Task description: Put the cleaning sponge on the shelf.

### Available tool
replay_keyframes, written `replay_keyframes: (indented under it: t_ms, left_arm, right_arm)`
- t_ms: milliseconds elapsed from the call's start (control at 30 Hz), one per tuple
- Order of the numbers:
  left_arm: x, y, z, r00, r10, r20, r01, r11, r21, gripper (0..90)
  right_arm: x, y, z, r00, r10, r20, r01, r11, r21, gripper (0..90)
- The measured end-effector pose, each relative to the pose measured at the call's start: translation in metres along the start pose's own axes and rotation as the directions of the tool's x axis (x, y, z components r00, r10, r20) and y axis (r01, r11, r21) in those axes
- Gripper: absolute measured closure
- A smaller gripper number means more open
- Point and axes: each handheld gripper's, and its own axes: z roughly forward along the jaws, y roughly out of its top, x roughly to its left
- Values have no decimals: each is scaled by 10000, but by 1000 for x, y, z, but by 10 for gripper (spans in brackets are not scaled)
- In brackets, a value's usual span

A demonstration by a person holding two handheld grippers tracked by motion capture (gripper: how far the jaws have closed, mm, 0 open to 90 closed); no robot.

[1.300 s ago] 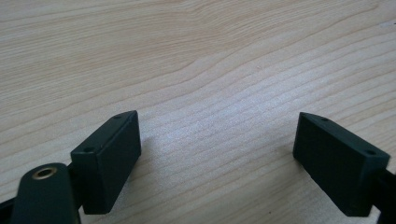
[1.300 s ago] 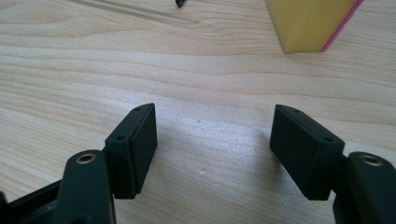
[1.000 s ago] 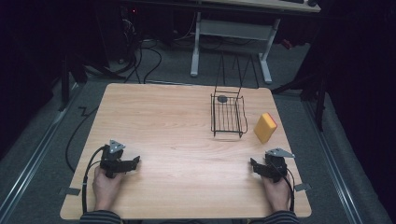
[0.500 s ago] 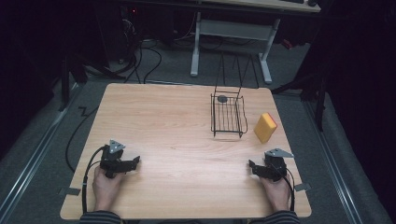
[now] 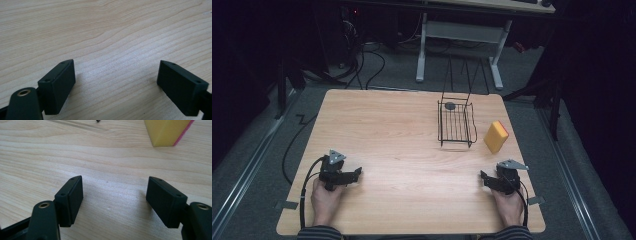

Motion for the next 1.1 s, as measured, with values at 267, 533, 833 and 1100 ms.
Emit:
replay_keyframes:
  t_ms: [267, 533, 833, 1100]
  left_arm:
    - [0, 0, 0, 10000, 0, 1, 0, 10000, -1, 156]
    - [0, 0, 0, 10000, 0, -3, 0, 10000, -4, 156]
    - [0, 0, 0, 10000, 4, 3, -4, 10000, 0, 156]
    - [0, 0, 0, 10000, 3, 1, -3, 10000, 3, 156]
  right_arm:
    - [-3, -2, -8, 9997, 175, 159, -173, 9997, -158, 330]
    - [-8, -3, -17, 9995, 290, 161, -282, 9985, -474, 342]
    - [-15, -5, -24, 9983, 555, 199, -539, 9960, -713, 342]
    - [-23, -2, -32, 9970, 724, 254, -696, 9928, -975, 340]
